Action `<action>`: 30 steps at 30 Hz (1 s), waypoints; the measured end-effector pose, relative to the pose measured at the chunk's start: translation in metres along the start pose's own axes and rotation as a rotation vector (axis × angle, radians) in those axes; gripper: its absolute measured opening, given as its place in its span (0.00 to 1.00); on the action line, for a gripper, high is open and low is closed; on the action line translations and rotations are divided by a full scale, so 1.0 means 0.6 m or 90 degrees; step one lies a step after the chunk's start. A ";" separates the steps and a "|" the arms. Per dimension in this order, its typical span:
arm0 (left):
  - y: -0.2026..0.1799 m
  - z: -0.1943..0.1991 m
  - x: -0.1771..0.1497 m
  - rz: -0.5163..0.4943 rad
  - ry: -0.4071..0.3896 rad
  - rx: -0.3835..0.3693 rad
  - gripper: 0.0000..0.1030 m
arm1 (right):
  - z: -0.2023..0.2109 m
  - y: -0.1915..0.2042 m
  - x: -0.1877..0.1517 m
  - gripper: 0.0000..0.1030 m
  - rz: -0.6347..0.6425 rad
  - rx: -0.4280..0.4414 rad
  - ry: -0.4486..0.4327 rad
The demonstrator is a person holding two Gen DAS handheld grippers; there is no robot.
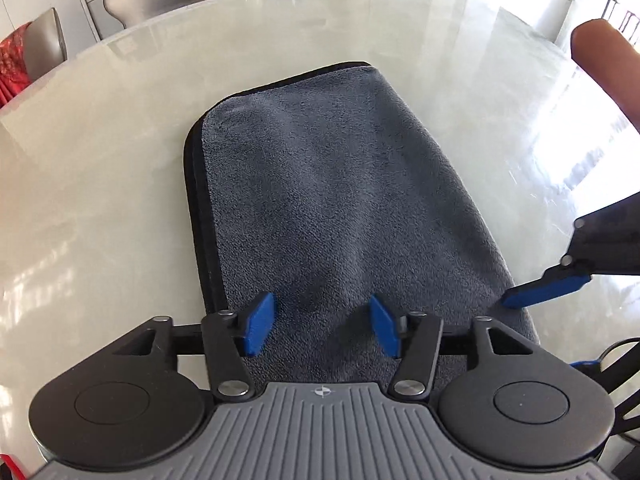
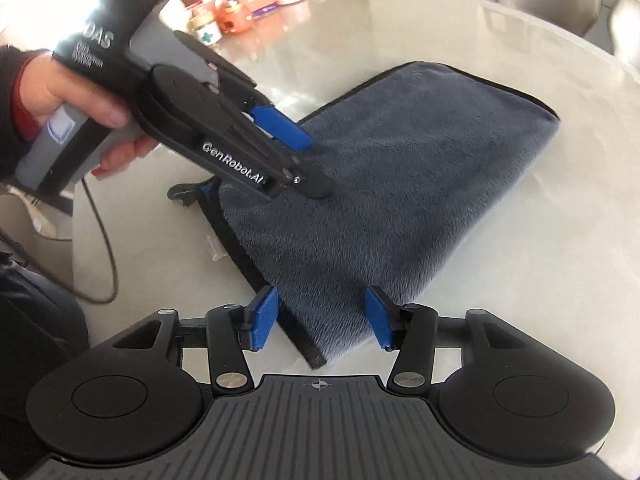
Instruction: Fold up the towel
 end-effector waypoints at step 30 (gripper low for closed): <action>-0.019 0.107 -0.118 0.059 -0.043 0.024 0.79 | 0.044 0.046 -0.032 0.45 -0.038 -0.046 -0.077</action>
Point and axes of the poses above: each gripper's, at about its wrist camera, not at the fingertips, and z roughly against the way its jaws point, y to its left, x to its top, the point moved 9 cm from there along -z, roughly the way its jaws point, and after that the axes turned 7 degrees about -x, right-handed, at the moved point
